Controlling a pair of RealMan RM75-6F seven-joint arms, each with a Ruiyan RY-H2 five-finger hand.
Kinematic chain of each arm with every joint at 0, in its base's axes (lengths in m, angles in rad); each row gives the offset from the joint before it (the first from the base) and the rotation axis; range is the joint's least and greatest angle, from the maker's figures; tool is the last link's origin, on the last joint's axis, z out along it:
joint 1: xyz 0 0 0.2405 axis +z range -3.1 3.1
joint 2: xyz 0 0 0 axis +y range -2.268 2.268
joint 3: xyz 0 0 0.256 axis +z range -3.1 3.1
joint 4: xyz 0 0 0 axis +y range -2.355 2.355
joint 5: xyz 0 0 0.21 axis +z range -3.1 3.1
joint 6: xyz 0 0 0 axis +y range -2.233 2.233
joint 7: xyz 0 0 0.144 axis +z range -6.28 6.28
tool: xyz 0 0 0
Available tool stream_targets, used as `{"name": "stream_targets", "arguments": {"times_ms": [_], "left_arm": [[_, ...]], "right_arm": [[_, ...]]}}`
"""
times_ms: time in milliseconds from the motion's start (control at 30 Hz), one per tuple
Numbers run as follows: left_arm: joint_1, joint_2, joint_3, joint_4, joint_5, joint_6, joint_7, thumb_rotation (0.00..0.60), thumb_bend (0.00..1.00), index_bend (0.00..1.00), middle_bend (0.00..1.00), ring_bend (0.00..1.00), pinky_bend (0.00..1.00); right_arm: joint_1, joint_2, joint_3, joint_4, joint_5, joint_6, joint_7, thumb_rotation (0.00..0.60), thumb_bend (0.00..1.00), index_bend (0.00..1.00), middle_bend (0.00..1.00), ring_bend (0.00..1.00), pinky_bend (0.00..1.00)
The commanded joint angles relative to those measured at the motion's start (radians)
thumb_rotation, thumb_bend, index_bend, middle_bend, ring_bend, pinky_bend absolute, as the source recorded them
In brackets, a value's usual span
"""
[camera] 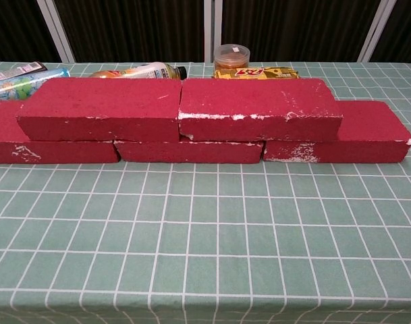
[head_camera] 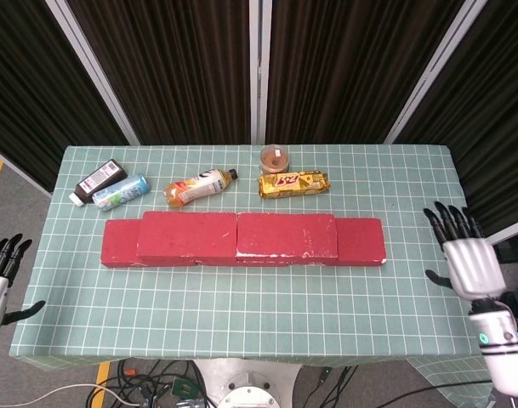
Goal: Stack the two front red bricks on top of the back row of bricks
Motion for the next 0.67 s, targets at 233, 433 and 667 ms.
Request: {"name": "stream_targets", "arguments": {"times_ms": [233, 433, 667], "left_arm": [[0.027, -0.031, 0.012, 0.01, 0.011, 0.025, 0.022, 0.6, 0.0, 0.0, 0.0, 0.0, 0.0], [0.029, -0.011, 0.017, -0.012, 0.021, 0.022, 0.052, 0.6, 0.0, 0.0, 0.0, 0.0, 0.0], [0.044, -0.021, 0.022, 0.003, 0.008, 0.022, 0.046, 0.6, 0.0, 0.0, 0.0, 0.0, 0.0]], "right_arm": [[-0.255, -0.116, -0.065, 0.293, -0.132, 0.189, 0.234, 0.6, 0.0, 0.0, 0.0, 0.0, 0.0], [-0.285, -0.152, -0.034, 0.362, -0.136, 0.179, 0.287, 0.6, 0.0, 0.0, 0.0, 0.0, 0.0], [-0.285, -0.183, 0.0, 0.405, -0.159, 0.147, 0.311, 0.6, 0.0, 0.0, 0.0, 0.0, 0.0]]}}
